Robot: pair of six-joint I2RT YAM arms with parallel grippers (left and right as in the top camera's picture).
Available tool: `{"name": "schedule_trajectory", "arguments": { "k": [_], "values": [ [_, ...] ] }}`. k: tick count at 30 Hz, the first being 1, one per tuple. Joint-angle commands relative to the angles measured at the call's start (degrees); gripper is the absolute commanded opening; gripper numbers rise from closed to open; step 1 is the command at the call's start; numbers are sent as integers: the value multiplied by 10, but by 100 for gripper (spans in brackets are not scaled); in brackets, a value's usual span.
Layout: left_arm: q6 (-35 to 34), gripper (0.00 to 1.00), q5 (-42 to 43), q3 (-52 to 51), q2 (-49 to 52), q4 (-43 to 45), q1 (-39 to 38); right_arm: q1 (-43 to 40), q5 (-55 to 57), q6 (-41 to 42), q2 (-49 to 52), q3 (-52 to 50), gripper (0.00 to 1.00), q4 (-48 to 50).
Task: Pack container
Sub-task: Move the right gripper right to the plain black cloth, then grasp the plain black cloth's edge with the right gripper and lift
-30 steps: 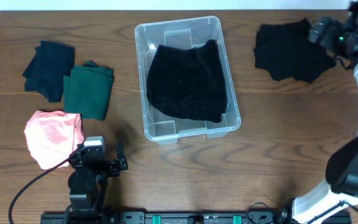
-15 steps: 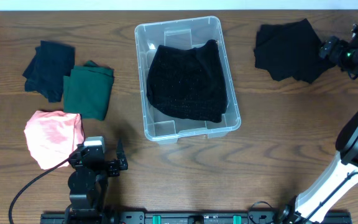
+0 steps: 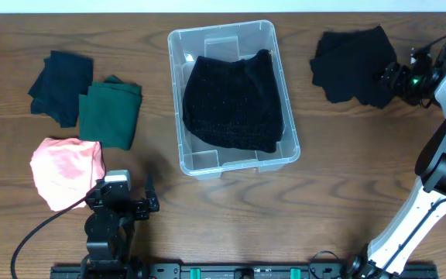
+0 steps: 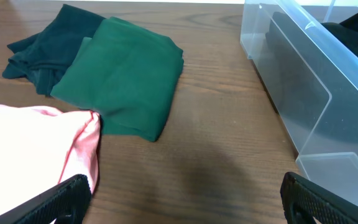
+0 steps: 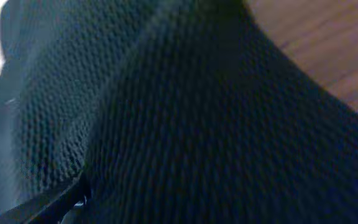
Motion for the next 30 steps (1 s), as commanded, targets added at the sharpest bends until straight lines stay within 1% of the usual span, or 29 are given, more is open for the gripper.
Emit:
{"name": "schedule_trajectory", "arguments": {
  "k": [1,4,8,10,15,16,20,30],
  "values": [
    [-3,98,-1,-10,-3,-1,2,14,-59,-7,6,-8,81,-48],
    [-3,98,-1,-10,-3,-1,2,16,-60,-7,-11,-8,82,-67],
    [-3,98,-1,-10,-3,-1,2,14,-46,-5,-41,-8,92,-56],
    [-3,98,-1,-10,-3,-1,2,14,-14,-5,-57,-8,99,-46],
    [-3,98,-1,-10,-3,-1,2,10,113,-8,-89,-7,99,-20],
    [-3,98,-1,-10,-3,-1,2,7,122,-8,-92,-8,99,-21],
    [-3,98,-1,-10,-3,-1,2,-10,98,-23,-93,-8,99,-21],
    [-3,98,-1,-10,-3,-1,2,-30,107,-27,-74,-8,99,-4]
  ]
}}
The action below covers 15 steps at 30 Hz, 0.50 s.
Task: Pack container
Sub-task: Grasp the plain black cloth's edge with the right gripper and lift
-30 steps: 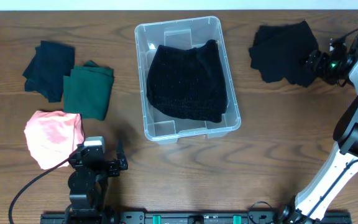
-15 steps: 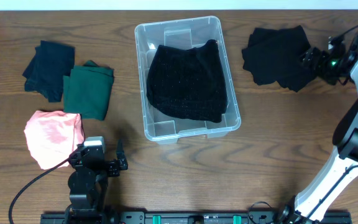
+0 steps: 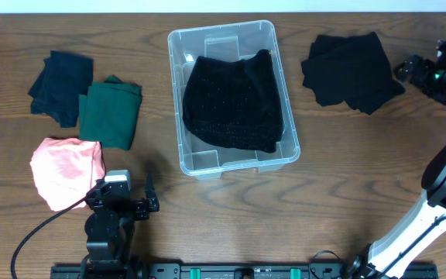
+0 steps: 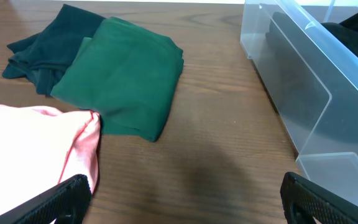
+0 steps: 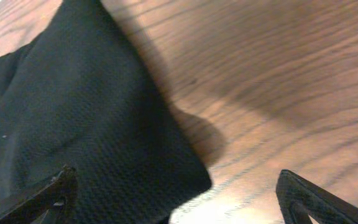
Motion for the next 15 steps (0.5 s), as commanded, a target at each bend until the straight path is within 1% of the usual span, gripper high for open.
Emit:
{"name": "schedule_trajectory", "arguments": {
  "k": [1,7,11,15],
  "values": [
    [-3,98,-1,-10,-3,-1,2,0,5,-12,17,-3,99,2],
    [-3,98,-1,-10,-3,-1,2,10,-3,-11,70,-3,99,18],
    [-3,98,-1,-10,-3,-1,2,10,-49,-11,99,-3,99,32],
    [-3,98,-1,-10,-3,-1,2,10,-110,-9,107,-3,99,31]
  ]
}}
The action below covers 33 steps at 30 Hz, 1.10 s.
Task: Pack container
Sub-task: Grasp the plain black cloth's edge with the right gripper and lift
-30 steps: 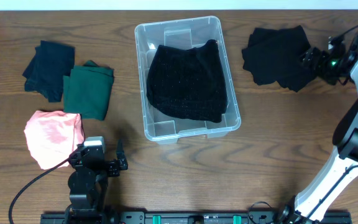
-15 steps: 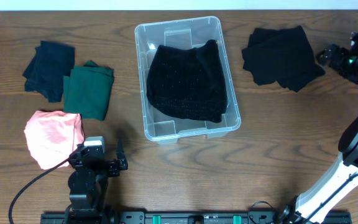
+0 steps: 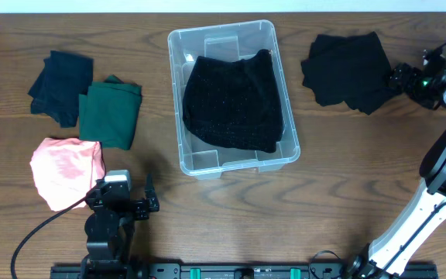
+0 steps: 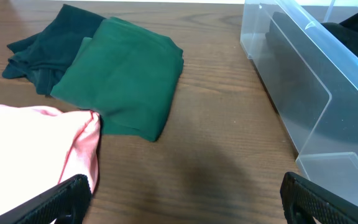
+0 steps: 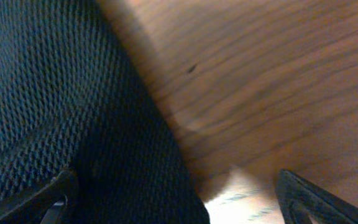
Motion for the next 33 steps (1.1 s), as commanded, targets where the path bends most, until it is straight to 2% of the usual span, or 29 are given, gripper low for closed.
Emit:
{"name": "schedule_trajectory", "arguments": {
  "k": [1,16,23,29,33],
  "values": [
    [-3,98,-1,-10,-3,-1,2,6,-80,0,27,-8,99,-8],
    [-3,98,-1,-10,-3,-1,2,18,-219,11,26,-8,99,-45],
    [-3,98,-1,-10,-3,-1,2,52,-213,9,26,-8,99,-57],
    [-3,98,-1,-10,-3,-1,2,88,-123,30,26,-8,99,-15],
    [-3,98,-1,-10,-3,-1,2,101,-112,30,26,-8,99,-6]
  ]
}}
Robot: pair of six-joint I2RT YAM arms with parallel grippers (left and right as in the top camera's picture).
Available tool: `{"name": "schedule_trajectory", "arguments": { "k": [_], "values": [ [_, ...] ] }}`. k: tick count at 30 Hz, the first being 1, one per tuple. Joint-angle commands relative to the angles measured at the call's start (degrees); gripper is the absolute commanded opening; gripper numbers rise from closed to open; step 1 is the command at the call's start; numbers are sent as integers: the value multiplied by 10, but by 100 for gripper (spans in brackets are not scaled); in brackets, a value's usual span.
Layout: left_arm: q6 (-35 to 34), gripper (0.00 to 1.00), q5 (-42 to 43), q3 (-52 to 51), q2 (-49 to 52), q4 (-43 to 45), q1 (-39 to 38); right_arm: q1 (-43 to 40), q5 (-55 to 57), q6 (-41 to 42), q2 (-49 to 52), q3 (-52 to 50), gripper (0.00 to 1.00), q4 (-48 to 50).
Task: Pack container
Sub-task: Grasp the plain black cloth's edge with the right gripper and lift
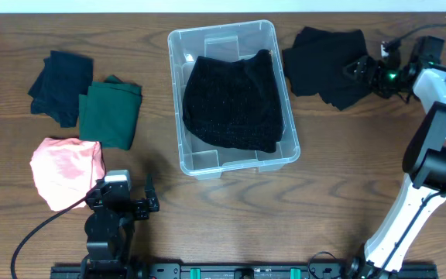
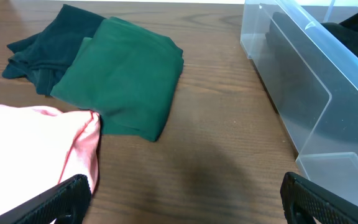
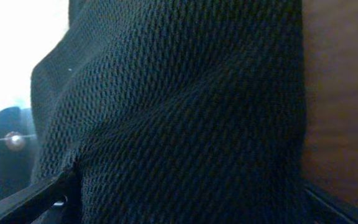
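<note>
A clear plastic container (image 1: 175, 70) stands mid-table with a black knitted garment (image 1: 235, 101) lying in it. Just right of it lies a loose black cloth (image 1: 322, 62). My right gripper (image 1: 360, 70) is pressed into that cloth's right edge. In the right wrist view the black cloth (image 3: 179, 106) fills the space between the fingers, and the right gripper (image 3: 185, 199) stands open around it. My left gripper (image 1: 120, 200) rests open at the near left, and in the left wrist view the left gripper (image 2: 185, 199) holds nothing.
A pink cloth (image 1: 64, 170), a green cloth (image 1: 111, 115) and a dark teal cloth (image 1: 60, 84) lie left of the container. The left wrist view shows the green cloth (image 2: 123, 81), the pink cloth (image 2: 30, 149) and the container wall (image 2: 309, 81). The right arm's cable runs off the table's right side.
My right gripper has moved left from the cloth's right corner, and the black cloth now lies nearer the container. The left arm has not moved.
My right gripper was buried in the black cloth's right side. Then it stood off to the right, open over bare wood, with the cloth slightly further left. It then touched the cloth's corner, and now cloth and gripper lie closer to the container.
</note>
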Motion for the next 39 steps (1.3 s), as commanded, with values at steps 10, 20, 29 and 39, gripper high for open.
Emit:
{"name": "schedule_trajectory", "arguments": {
  "k": [10,20,29,39],
  "values": [
    [-3,98,-1,-10,-3,-1,2,20,34,13,15,-7,83,-37],
    [-3,98,-1,-10,-3,-1,2,20,28,13,15,-7,46,-63],
    [-3,98,-1,-10,-3,-1,2,12,-32,29,14,-7,1,-58],
    [-3,98,-1,-10,-3,-1,2,-9,-155,56,2,-7,1,-40]
  ]
}}
